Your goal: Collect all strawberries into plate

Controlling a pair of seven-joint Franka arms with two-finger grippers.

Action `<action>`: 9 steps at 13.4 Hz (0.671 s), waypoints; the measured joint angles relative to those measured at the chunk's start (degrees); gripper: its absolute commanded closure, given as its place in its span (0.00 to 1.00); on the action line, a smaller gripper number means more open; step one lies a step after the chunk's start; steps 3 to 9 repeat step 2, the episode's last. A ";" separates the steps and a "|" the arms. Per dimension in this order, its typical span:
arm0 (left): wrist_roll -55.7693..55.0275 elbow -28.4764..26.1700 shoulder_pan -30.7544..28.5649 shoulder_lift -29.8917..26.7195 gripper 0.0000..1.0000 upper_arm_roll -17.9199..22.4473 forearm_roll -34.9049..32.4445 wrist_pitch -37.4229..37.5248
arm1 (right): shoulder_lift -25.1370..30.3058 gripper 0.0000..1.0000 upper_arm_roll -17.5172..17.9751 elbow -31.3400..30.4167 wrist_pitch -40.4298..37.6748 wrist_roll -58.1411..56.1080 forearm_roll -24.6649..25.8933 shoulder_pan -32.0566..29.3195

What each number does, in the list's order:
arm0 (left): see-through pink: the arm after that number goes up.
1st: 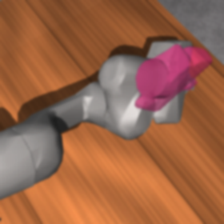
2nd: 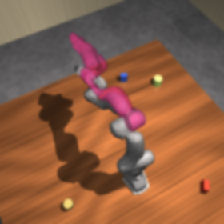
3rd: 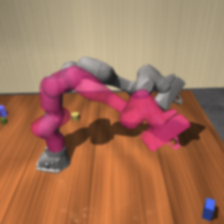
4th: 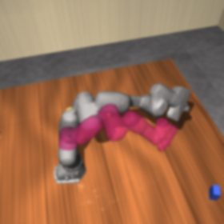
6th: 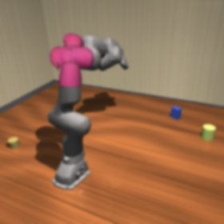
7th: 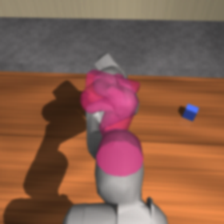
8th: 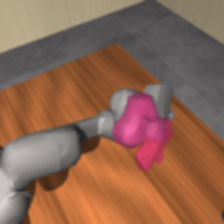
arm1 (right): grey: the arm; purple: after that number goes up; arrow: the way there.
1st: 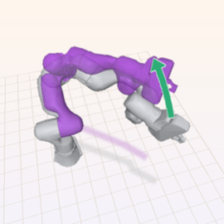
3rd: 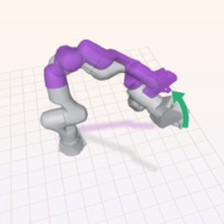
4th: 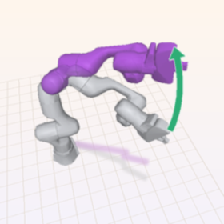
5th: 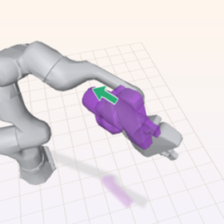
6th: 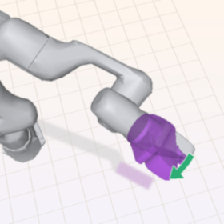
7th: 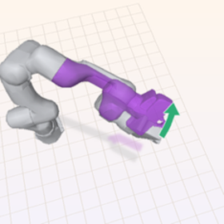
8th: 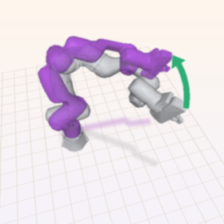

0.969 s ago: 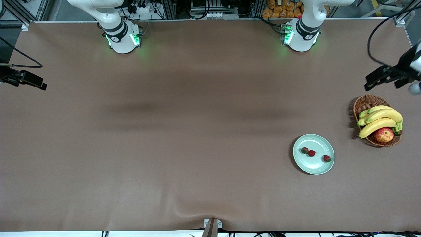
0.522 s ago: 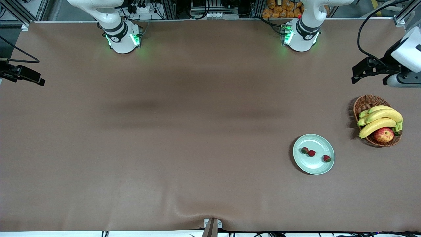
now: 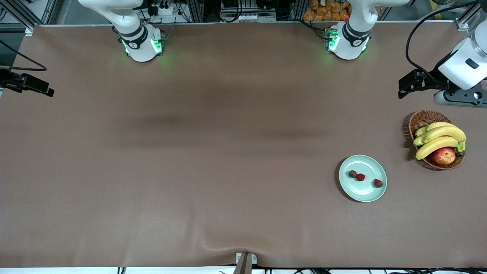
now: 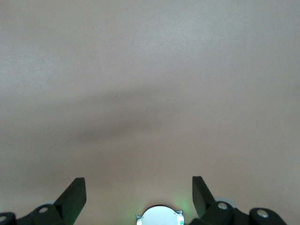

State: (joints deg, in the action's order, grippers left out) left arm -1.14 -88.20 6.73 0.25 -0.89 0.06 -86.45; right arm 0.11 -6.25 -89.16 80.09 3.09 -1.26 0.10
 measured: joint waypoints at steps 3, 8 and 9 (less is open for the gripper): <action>0.00 0.00 0.00 0.02 0.00 -0.07 0.00 0.03 | 0.00 0.00 0.03 0.23 0.00 0.00 0.00 0.01; 0.00 0.00 0.00 0.02 0.00 -0.07 0.00 0.03 | 0.00 0.00 0.03 0.23 0.00 0.00 0.00 0.01; 0.00 0.00 0.00 0.02 0.00 -0.07 0.00 0.03 | 0.00 0.00 0.03 0.23 0.00 0.00 0.00 0.01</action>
